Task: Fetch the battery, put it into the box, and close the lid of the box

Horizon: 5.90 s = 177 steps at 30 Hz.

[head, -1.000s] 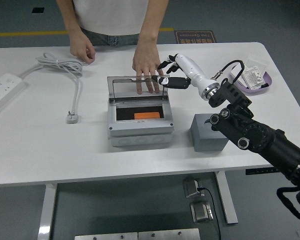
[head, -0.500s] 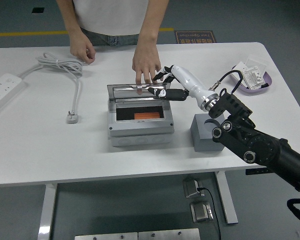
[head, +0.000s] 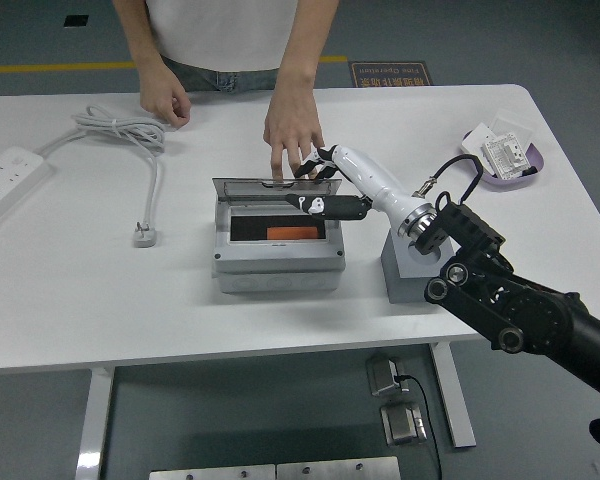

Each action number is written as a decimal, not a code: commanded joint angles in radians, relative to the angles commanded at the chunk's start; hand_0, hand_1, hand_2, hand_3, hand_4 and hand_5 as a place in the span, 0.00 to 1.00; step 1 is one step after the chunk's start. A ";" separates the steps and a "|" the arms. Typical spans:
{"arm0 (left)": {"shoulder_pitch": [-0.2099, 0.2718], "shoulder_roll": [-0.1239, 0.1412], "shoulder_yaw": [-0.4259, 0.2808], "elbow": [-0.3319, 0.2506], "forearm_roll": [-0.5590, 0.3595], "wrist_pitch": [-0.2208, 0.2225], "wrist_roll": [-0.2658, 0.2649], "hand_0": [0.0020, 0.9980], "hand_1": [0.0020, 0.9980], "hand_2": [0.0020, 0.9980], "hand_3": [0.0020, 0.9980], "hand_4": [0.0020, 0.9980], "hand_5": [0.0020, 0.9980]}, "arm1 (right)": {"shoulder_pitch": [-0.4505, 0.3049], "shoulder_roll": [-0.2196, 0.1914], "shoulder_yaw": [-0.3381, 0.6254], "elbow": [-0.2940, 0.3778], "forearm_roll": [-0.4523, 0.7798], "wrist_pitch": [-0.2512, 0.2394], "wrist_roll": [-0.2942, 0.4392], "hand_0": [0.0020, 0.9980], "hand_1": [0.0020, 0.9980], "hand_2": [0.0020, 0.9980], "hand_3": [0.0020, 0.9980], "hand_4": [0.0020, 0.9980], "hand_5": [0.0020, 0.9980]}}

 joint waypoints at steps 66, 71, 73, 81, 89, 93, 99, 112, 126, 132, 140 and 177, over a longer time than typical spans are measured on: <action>0.012 -0.019 0.011 0.000 -0.037 0.005 -0.025 0.53 0.59 0.56 0.63 0.63 0.26 | -0.519 0.002 0.780 0.400 -0.115 0.118 -0.033 0.62 0.54 0.63 0.57 0.83 0.58; 0.013 -0.009 0.008 0.000 -0.034 0.006 -0.025 0.53 0.59 0.56 0.63 0.63 0.26 | -0.533 0.009 0.808 0.389 -0.065 0.115 -0.019 0.62 0.54 0.63 0.57 0.83 0.58; 0.011 -0.006 0.010 0.000 -0.036 0.007 -0.025 0.53 0.60 0.56 0.63 0.63 0.26 | -0.532 0.014 0.820 0.388 -0.049 0.115 -0.014 0.62 0.54 0.63 0.57 0.85 0.62; 0.007 0.008 0.019 0.000 -0.038 0.008 -0.028 0.54 0.60 0.56 0.63 0.64 0.27 | -0.541 0.026 0.843 0.389 0.090 0.111 0.025 0.62 0.55 0.64 0.57 0.85 0.61; -0.002 0.036 0.025 0.000 -0.055 0.011 -0.042 0.54 0.60 0.56 0.63 0.64 0.28 | -0.571 0.026 0.870 0.405 0.187 0.118 0.039 0.63 0.55 0.64 0.57 0.84 0.60; -0.011 0.041 0.037 0.000 -0.081 0.015 -0.049 0.55 0.60 0.56 0.64 0.65 0.28 | -0.579 0.035 0.908 0.420 0.191 0.119 0.039 0.63 0.55 0.64 0.57 0.84 0.60; -0.016 0.041 0.039 0.000 -0.072 0.024 -0.041 0.55 0.60 0.56 0.64 0.65 0.28 | -0.592 0.042 0.950 0.433 0.186 0.122 0.036 0.63 0.56 0.64 0.57 0.85 0.62; -0.013 0.048 0.028 0.000 -0.080 0.036 -0.045 0.56 0.61 0.57 0.64 0.66 0.29 | -0.600 0.053 1.012 0.448 0.157 0.127 0.029 0.64 0.57 0.64 0.57 0.86 0.65; -0.018 0.046 0.059 0.000 -0.109 0.047 -0.066 0.64 0.68 0.67 0.65 0.67 0.30 | -0.601 0.054 1.045 0.446 0.152 0.134 0.027 0.65 0.58 0.65 0.57 0.87 0.66; -0.016 0.047 0.063 0.000 -0.117 0.047 -0.069 0.63 0.68 0.66 0.65 0.67 0.30 | -0.601 0.057 1.053 0.443 0.143 0.139 0.022 0.65 0.58 0.65 0.57 0.87 0.67; -0.016 0.047 0.070 0.000 -0.125 0.043 -0.070 0.63 0.68 0.66 0.65 0.67 0.30 | -0.601 0.057 1.062 0.441 0.133 0.145 0.017 0.65 0.58 0.65 0.57 0.87 0.67; -0.017 0.049 0.097 0.000 -0.153 0.037 -0.067 0.63 0.67 0.65 0.65 0.68 0.31 | -0.604 0.059 1.088 0.438 0.078 0.150 -0.002 0.65 0.58 0.65 0.58 0.88 0.68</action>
